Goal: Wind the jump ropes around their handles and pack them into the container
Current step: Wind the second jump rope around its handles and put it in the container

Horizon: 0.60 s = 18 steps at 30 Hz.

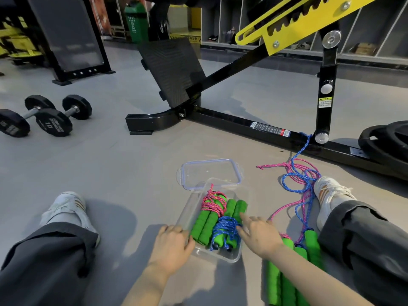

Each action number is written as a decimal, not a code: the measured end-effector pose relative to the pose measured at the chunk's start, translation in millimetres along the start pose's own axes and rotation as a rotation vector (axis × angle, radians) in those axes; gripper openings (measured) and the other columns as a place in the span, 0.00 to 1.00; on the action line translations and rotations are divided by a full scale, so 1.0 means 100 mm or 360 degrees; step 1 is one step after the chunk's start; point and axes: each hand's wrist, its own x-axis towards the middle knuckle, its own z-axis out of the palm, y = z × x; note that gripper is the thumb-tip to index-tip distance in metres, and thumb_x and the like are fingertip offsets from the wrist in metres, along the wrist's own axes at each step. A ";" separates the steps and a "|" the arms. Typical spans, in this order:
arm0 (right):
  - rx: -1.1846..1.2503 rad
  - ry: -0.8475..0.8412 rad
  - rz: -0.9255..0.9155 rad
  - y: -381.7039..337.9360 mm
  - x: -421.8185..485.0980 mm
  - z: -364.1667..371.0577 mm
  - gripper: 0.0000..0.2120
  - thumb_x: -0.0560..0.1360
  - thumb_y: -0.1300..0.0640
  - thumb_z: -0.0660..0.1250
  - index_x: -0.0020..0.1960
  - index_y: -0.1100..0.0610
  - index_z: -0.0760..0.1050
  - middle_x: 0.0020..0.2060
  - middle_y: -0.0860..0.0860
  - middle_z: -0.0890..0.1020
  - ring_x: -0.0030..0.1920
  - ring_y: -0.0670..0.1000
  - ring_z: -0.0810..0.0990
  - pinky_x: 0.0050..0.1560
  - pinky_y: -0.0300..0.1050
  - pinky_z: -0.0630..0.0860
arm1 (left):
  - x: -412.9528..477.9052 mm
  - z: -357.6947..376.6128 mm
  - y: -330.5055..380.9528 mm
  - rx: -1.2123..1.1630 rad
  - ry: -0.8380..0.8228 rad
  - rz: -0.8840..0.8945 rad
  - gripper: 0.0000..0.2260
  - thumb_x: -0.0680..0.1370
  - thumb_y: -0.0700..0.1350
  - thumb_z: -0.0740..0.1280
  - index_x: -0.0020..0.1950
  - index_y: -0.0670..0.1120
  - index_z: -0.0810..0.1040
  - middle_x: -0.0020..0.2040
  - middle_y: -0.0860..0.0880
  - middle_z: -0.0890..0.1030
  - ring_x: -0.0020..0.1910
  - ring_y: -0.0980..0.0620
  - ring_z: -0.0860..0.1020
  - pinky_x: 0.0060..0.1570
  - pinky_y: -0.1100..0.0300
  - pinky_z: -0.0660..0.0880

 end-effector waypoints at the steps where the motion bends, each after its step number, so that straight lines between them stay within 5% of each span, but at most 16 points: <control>1: 0.0072 -0.0026 0.0006 -0.06 -0.02 0.03 0.26 0.79 0.48 0.53 0.74 0.53 0.54 0.62 0.56 0.74 0.62 0.57 0.72 0.60 0.50 0.68 | -0.01 -0.01 0.01 -0.0040 0.0008 0.0010 0.16 0.68 0.52 0.56 0.25 0.50 0.78 0.24 0.52 0.74 0.25 0.53 0.76 0.33 0.64 0.74; 5: 0.0170 -0.0123 -0.0025 -0.05 -0.01 0.05 0.38 0.74 0.61 0.58 0.77 0.50 0.42 0.65 0.56 0.68 0.63 0.59 0.71 0.58 0.50 0.70 | 0.00 -0.12 -0.02 -0.0122 0.0121 0.0094 0.13 0.68 0.49 0.56 0.36 0.51 0.80 0.27 0.54 0.78 0.28 0.54 0.77 0.38 0.62 0.70; 8: 0.0047 -0.0212 -0.0223 0.08 0.17 -0.09 0.40 0.73 0.68 0.55 0.76 0.51 0.37 0.71 0.54 0.64 0.65 0.58 0.69 0.59 0.48 0.68 | 0.08 -0.15 -0.13 0.0013 0.0177 0.0169 0.19 0.66 0.46 0.57 0.50 0.48 0.83 0.42 0.50 0.83 0.39 0.50 0.81 0.47 0.59 0.65; 11: -0.0264 -0.0183 -0.0400 0.14 0.32 -0.18 0.42 0.72 0.72 0.55 0.76 0.52 0.36 0.73 0.51 0.61 0.66 0.56 0.68 0.61 0.48 0.65 | 0.13 -0.03 -0.26 0.0274 0.0031 0.0355 0.21 0.59 0.52 0.71 0.51 0.49 0.84 0.47 0.50 0.83 0.46 0.51 0.82 0.55 0.52 0.71; 14: -0.0404 0.0180 -0.0543 0.11 0.28 -0.10 0.31 0.71 0.67 0.63 0.73 0.59 0.60 0.66 0.56 0.71 0.63 0.58 0.71 0.63 0.50 0.66 | 0.09 0.10 -0.26 0.0374 -0.0064 0.0382 0.15 0.63 0.58 0.69 0.38 0.48 0.84 0.33 0.52 0.82 0.33 0.54 0.82 0.53 0.53 0.71; 16: -0.0250 0.0339 -0.0741 0.01 0.09 0.01 0.10 0.76 0.53 0.60 0.52 0.53 0.77 0.45 0.51 0.79 0.46 0.52 0.78 0.50 0.45 0.68 | 0.08 0.17 -0.23 0.0402 -0.0011 0.0358 0.18 0.68 0.57 0.58 0.28 0.48 0.79 0.25 0.52 0.78 0.25 0.54 0.78 0.45 0.58 0.64; 18: -0.0326 0.0214 -0.0972 -0.02 -0.07 0.17 0.18 0.78 0.43 0.53 0.40 0.50 0.75 0.35 0.47 0.75 0.38 0.49 0.72 0.43 0.44 0.63 | 0.08 0.18 -0.19 0.0461 0.0008 0.0336 0.16 0.68 0.56 0.65 0.24 0.48 0.75 0.21 0.52 0.75 0.20 0.54 0.74 0.39 0.57 0.60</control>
